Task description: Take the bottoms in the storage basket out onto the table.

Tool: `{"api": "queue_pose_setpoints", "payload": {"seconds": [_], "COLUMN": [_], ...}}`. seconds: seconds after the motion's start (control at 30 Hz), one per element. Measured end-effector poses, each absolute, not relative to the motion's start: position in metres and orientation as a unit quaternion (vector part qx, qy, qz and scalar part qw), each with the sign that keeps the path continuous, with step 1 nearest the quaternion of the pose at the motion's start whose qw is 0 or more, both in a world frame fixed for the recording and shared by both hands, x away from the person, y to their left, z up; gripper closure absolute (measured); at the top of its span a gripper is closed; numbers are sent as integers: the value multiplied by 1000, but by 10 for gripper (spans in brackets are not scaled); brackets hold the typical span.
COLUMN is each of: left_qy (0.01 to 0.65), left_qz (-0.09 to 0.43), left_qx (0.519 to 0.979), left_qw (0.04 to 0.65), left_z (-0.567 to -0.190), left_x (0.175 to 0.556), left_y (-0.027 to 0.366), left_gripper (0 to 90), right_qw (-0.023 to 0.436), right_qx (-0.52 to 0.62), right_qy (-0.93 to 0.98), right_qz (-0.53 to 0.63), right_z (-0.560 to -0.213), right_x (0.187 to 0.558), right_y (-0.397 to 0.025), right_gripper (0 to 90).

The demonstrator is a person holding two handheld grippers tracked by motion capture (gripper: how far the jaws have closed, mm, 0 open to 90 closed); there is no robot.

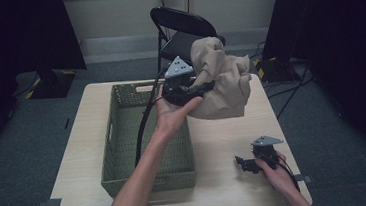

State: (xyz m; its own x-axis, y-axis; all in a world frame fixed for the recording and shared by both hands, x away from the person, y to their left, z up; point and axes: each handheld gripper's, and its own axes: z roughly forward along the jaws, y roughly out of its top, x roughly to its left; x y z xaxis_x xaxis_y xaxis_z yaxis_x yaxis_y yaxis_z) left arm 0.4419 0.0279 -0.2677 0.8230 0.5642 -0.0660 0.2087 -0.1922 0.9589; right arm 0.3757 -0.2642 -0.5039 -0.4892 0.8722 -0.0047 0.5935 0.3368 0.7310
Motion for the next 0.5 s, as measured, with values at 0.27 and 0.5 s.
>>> {"api": "queue_pose_setpoints", "payload": {"seconds": [0.27,0.5], "left_qy": [257,250], "left_qz": [135,126], "left_qx": [763,780], "left_qw": [577,560], "left_z": [-280,-291], "left_x": [448,453], "left_y": [2,-17], "left_gripper": [707,705], "right_qw": [203,203], "right_qx": [463,463], "right_qy": [791,791], "right_qz": [343,343], "right_z": [-504,-504], "right_x": [376,376], "right_y": [-264,-264], "right_gripper": [108,108]}}
